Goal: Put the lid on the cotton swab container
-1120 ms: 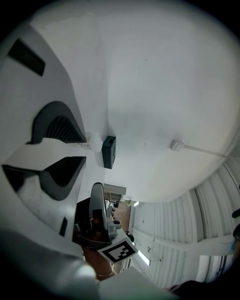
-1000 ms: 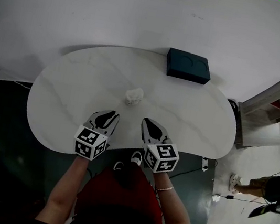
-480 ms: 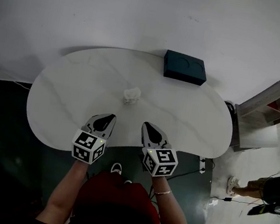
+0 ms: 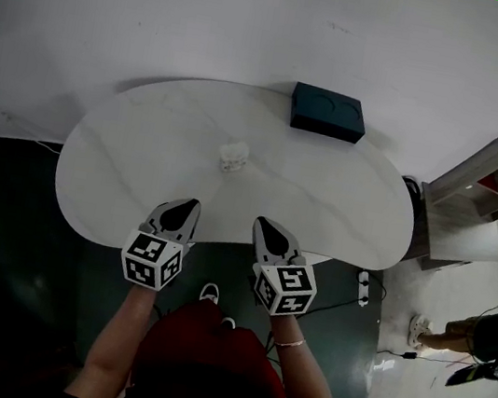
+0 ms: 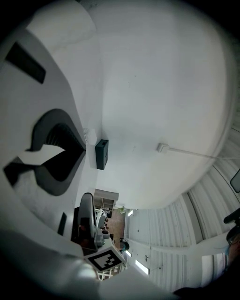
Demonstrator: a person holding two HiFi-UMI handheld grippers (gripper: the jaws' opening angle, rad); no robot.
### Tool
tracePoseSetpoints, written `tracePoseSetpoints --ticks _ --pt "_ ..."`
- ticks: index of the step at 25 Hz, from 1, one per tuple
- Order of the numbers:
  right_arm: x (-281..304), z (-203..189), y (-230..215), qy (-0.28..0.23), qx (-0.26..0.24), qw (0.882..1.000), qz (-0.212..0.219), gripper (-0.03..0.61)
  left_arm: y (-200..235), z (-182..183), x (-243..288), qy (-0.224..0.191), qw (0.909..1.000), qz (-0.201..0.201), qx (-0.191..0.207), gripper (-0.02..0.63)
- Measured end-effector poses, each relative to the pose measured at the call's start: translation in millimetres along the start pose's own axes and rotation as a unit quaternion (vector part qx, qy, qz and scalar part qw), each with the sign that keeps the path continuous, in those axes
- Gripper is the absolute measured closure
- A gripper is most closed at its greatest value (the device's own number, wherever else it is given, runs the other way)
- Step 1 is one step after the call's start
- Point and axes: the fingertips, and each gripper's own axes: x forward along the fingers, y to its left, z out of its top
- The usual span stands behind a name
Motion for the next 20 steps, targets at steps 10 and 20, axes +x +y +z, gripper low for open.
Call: tracePoseSetpoints --ticks 10,20 --pt "-42 -3 18 -0.009 -0.014 1.000 0.015 0.563 -24 0 -41 -0.017 0.9994 0.029 -0.003 0.591" --pt "-77 -10 27 -0.016 -0.017 0.999 0.022 0.563 -56 -7 -63 -0.023 0.9993 0.030 0.005 0.589"
